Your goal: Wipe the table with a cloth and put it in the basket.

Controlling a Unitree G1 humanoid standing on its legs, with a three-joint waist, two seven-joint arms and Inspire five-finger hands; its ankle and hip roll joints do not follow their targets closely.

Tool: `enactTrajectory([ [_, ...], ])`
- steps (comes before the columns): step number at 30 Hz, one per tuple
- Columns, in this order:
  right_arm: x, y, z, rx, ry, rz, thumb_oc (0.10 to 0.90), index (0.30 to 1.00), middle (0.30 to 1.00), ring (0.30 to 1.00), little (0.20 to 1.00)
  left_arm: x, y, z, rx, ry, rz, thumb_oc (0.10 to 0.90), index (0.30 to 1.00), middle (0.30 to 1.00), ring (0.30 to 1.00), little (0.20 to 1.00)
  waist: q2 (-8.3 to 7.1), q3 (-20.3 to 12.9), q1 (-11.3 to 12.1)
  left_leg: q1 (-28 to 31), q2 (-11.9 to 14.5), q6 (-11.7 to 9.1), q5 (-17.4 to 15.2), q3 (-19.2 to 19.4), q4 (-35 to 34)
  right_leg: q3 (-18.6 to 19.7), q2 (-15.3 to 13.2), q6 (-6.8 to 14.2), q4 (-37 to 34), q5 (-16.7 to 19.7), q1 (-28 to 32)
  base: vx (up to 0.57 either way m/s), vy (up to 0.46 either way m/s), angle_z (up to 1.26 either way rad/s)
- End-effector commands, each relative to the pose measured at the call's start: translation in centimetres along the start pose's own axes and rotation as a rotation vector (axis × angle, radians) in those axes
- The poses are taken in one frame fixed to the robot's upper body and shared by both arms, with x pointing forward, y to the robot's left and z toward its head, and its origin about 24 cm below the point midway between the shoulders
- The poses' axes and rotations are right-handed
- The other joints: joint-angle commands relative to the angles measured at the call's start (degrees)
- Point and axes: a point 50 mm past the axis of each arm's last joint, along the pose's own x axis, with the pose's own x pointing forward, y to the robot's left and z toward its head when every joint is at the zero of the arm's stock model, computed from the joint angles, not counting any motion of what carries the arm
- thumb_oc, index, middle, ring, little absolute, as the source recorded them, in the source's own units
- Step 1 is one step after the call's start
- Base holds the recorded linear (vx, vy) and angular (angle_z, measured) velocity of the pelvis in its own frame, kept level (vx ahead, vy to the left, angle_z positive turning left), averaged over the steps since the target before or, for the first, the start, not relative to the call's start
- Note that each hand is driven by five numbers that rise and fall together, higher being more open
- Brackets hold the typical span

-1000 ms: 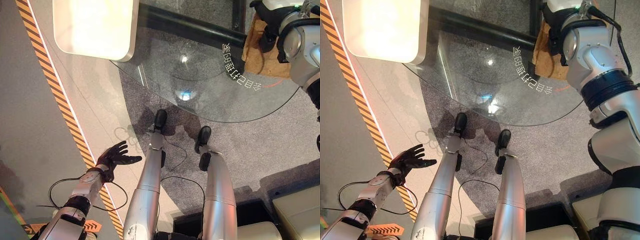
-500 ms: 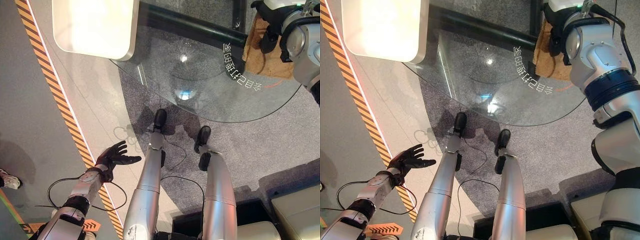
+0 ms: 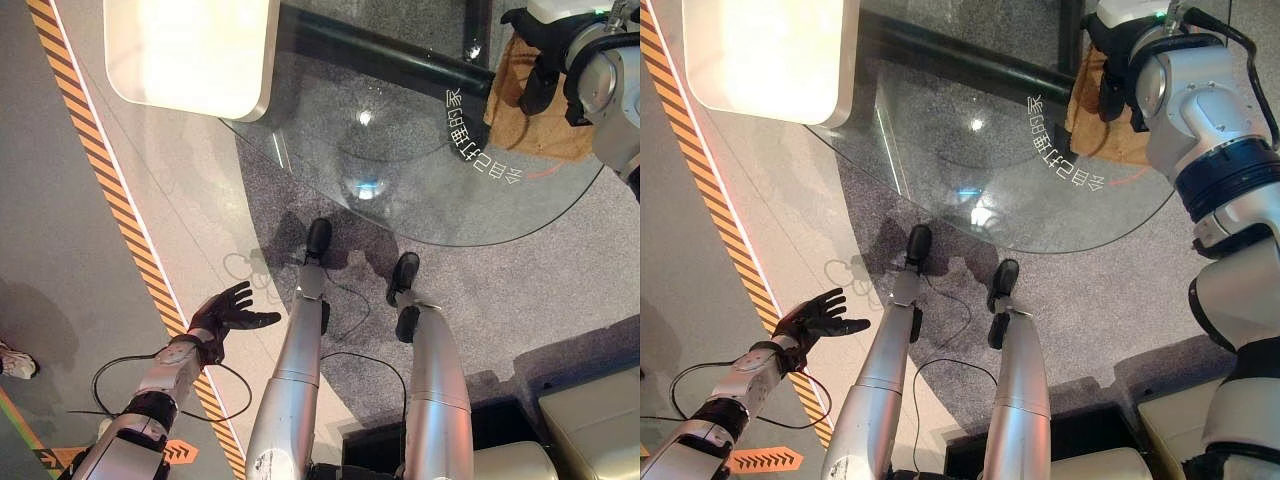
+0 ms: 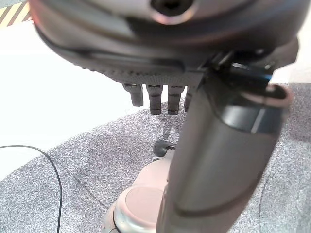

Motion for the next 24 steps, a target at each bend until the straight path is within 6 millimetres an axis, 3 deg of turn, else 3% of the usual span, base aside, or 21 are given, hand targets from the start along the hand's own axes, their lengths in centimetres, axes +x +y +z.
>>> enactTrajectory([
  [1, -0.89, 0.86, -3.82, -0.107, 0.116, 0.077, 0.8, 0.9, 0.9, 0.9, 0.9, -1.95, 2.57, -2.81, 0.024, 0.091, 0.061, 0.8, 0.9, 0.9, 0.9, 0.9, -0.66, -0.92, -0.38, 1.74, -2.97, 5.83, -7.98, 6.75, 6.61, -4.19, 3.29, -0.69, -10.14, 7.05, 3.62, 0.0, 0.0, 0.0],
  [16, -0.86, 1.13, -4.21, -0.133, 0.142, 0.112, 0.8, 0.9, 0.9, 0.9, 0.9, -1.87, 2.88, -2.34, 0.037, 0.087, 0.065, 0.8, 0.9, 0.9, 0.9, 0.9, -0.78, -0.92, -0.29, 1.19, -3.08, 5.85, -7.93, 6.63, 6.88, -4.26, 3.18, -0.57, -10.32, 7.37, 3.33, 0.0, 0.0, 0.0],
  [18, -0.84, 1.18, -4.19, -0.157, 0.149, 0.12, 0.558, 0.693, 0.693, 0.693, 0.658, -1.9, 2.85, -2.45, 0.034, 0.088, 0.065, 0.8, 0.9, 0.9, 0.9, 0.9, -0.67, -0.92, -0.25, 1.25, -3.12, 5.89, -7.9, 6.62, 6.74, -4.21, 3.18, -0.57, -10.4, 7.42, 3.27, 0.0, 0.0, 0.0],
  [19, -0.87, 1.2, -4.23, -0.166, 0.154, 0.123, 0.38, 0.54, 0.54, 0.54, 0.48, -1.92, 2.83, -2.49, 0.035, 0.088, 0.064, 0.8, 0.9, 0.9, 0.9, 0.9, -0.63, -0.92, -0.24, 1.32, -3.17, 5.92, -7.86, 6.66, 6.65, -4.23, 3.15, -0.58, -10.42, 7.43, 3.28, 0.0, 0.0, 0.0],
  [20, -0.88, 1.13, -4.23, -0.172, 0.156, 0.122, 0.1, 0.3, 0.3, 0.3, 0.2, -1.92, 2.8, -2.49, 0.034, 0.088, 0.064, 0.8, 0.9, 0.9, 0.9, 0.9, -0.6, -0.92, -0.23, 1.31, -3.19, 5.9, -7.79, 6.7, 6.59, -4.19, 3.18, -0.59, -10.46, 7.44, 3.27, 0.0, 0.0, 0.0],
  [24, -0.9, 1.01, -4.2, -0.188, 0.164, 0.118, 0.1, 0.3, 0.3, 0.3, 0.2, -1.96, 2.76, -2.6, 0.034, 0.089, 0.062, 0.8, 0.9, 0.9, 0.9, 0.9, -0.51, -0.92, -0.19, 1.45, -3.29, 5.95, -7.8, 6.72, 6.48, -4.13, 3.22, -0.61, -10.56, 7.38, 3.39, 0.0, 0.0, 0.0],
])
